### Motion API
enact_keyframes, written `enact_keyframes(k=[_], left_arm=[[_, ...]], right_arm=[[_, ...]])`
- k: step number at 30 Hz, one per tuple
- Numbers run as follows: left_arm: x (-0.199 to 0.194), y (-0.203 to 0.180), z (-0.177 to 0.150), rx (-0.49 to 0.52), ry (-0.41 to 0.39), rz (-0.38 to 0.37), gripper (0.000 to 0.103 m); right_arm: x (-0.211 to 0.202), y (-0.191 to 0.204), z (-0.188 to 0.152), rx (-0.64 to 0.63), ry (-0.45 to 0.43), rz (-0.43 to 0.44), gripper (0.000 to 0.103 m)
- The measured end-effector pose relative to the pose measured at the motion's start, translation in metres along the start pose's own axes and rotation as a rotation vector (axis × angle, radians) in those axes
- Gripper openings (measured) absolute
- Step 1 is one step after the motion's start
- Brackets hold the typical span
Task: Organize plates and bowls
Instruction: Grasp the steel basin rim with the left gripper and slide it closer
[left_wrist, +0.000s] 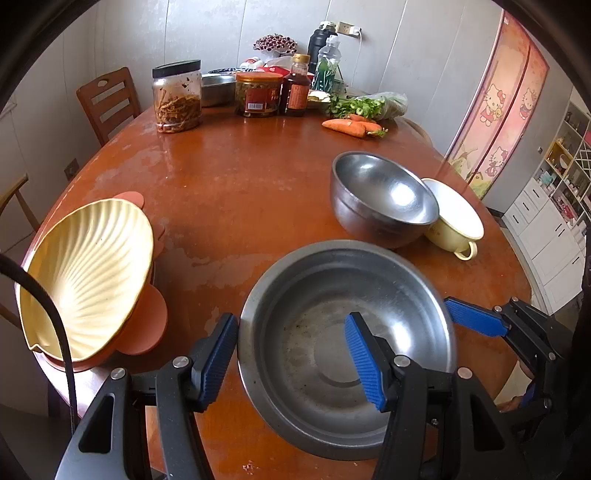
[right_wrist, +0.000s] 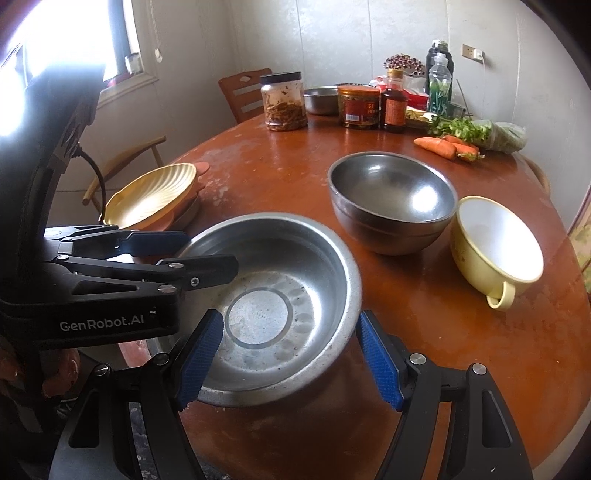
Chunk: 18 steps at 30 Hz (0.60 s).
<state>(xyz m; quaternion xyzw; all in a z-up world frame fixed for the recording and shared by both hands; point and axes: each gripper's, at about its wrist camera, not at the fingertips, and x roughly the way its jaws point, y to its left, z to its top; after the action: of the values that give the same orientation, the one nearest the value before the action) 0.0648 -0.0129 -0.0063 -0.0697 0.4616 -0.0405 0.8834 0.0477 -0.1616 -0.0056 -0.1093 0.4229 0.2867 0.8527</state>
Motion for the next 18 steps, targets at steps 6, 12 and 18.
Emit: enact_keyframes(k=[6, 12, 18], left_arm=[[-0.006, -0.005, 0.004, 0.008, -0.014, 0.015, 0.06], [-0.012, -0.012, 0.01, 0.025, -0.027, 0.027, 0.06], [-0.012, -0.02, 0.022, 0.046, -0.031, 0.032, 0.06]], right_arm=[[-0.01, -0.006, 0.002, 0.01, -0.032, 0.002, 0.076], [-0.018, -0.015, 0.005, 0.027, -0.055, 0.003, 0.076], [-0.026, -0.03, 0.012, 0.057, -0.084, -0.011, 0.076]])
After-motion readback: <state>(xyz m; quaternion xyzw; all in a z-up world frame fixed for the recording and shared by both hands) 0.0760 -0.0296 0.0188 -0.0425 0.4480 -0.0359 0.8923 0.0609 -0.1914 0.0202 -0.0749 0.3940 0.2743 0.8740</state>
